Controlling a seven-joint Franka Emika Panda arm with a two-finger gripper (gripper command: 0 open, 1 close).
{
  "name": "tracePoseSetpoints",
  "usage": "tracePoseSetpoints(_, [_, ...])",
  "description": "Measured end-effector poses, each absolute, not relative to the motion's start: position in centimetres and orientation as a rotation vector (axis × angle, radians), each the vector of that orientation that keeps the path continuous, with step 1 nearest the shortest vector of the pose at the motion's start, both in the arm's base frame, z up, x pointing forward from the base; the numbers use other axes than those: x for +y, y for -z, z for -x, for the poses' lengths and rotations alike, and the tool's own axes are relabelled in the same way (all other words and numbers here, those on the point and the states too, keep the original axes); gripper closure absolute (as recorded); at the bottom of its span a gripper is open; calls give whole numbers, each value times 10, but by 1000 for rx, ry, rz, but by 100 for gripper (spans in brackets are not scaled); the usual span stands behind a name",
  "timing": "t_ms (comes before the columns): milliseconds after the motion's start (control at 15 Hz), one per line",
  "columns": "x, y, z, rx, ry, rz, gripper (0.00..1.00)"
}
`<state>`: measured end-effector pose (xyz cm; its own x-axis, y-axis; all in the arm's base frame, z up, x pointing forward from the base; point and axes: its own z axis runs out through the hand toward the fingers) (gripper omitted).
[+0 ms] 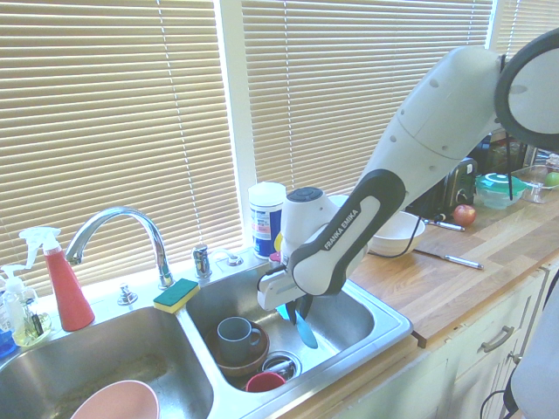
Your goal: Put the knife into the sink
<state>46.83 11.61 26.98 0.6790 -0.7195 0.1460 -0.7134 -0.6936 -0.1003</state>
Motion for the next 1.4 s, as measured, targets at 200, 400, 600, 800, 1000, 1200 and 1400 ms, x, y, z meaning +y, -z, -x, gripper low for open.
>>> tracePoseSetpoints(200, [115,-232,-488,1221,245,2847,100])
tracePoseSetpoints(400, [119,-187,-507,1241,198,2857,100])
tracePoseSetpoints(600, [127,-158,-517,1258,170,2856,100])
tracePoseSetpoints(800, [127,-158,-518,1259,161,2852,0])
tracePoseSetpoints(1000, [127,-166,-520,1253,163,2837,0])
tracePoseSetpoints(1200, [122,-204,-527,1227,213,2837,0])
tracePoseSetpoints(1400, [121,-248,-517,1214,218,2857,0])
